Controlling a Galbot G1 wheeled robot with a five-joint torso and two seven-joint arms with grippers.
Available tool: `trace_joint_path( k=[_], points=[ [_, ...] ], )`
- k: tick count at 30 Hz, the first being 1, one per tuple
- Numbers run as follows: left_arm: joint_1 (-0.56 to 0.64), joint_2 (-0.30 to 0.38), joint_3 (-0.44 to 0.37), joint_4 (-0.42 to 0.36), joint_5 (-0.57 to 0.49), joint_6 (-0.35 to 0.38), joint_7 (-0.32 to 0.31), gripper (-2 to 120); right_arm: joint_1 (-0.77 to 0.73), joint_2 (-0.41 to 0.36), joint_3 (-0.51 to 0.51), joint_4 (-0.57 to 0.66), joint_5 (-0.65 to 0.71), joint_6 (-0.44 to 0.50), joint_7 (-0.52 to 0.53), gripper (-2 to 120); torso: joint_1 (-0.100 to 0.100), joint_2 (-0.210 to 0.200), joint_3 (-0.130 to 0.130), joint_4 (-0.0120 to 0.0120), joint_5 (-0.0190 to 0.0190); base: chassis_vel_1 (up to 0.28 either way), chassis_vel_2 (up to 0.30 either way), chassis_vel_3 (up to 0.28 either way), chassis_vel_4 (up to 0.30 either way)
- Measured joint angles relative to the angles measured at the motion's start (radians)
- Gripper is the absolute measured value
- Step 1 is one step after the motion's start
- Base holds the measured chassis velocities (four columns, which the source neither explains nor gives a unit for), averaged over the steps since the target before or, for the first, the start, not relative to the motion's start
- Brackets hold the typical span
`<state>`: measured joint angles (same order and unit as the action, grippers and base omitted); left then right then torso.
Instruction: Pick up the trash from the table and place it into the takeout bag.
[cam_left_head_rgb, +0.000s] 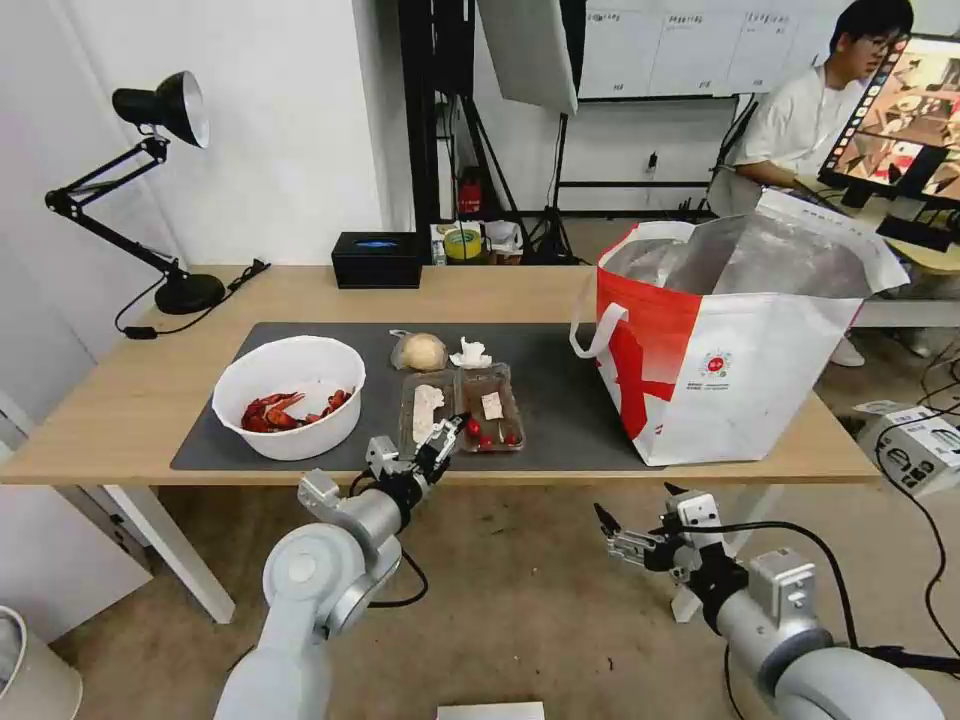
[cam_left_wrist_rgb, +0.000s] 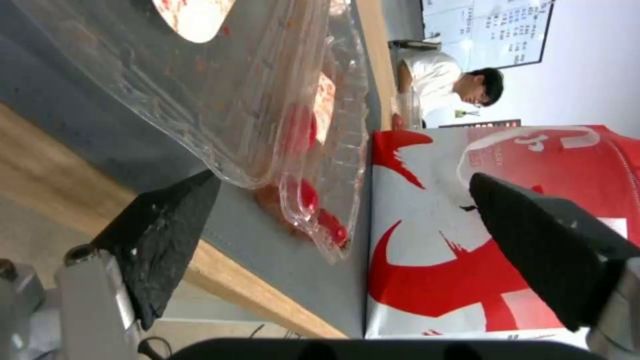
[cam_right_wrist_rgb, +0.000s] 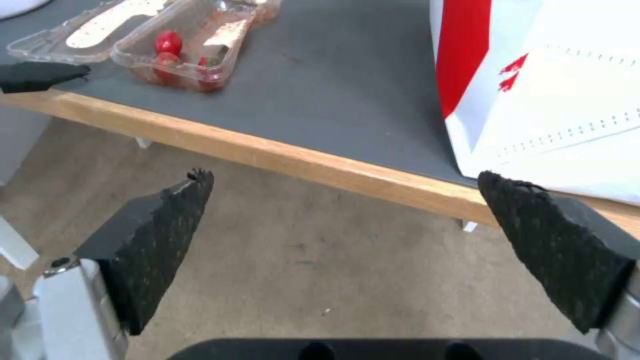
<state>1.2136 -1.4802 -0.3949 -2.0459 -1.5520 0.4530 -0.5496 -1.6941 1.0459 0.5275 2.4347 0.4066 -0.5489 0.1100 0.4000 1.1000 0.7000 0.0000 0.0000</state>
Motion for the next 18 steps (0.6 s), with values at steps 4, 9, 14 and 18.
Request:
trace_joint_path(
  k=[4, 9, 14, 18],
  points=[
    [0.000, -0.002, -0.001, 0.001, -0.003, 0.000, -0.008, 100, -0.001, -0.001, 0.000, 0.000, 0.000, 0.000, 0.000, 100, 0.000, 0.000, 0.000, 0.0000, 0.0000, 0.000, 0.000, 0.000, 0.000],
    [0.000, -0.005, -0.002, 0.002, -0.005, -0.003, -0.016, 100, -0.002, -0.002, 0.000, 0.000, 0.000, 0.000, 0.000, 100, 0.000, 0.000, 0.000, 0.0000, 0.0000, 0.000, 0.000, 0.000, 0.000],
    [-0.003, -0.005, -0.008, 0.001, -0.005, -0.013, -0.013, 100, -0.004, -0.002, 0.000, -0.001, -0.001, 0.001, 0.000, 100, 0.000, 0.000, 0.000, 0.0000, 0.0000, 0.000, 0.000, 0.000, 0.000],
    [-0.006, -0.002, -0.010, -0.002, -0.005, -0.023, -0.011, 100, -0.004, 0.000, -0.001, -0.002, -0.001, 0.001, 0.000, 100, 0.000, 0.000, 0.000, 0.0000, 0.0000, 0.000, 0.000, 0.000, 0.000]
  ],
)
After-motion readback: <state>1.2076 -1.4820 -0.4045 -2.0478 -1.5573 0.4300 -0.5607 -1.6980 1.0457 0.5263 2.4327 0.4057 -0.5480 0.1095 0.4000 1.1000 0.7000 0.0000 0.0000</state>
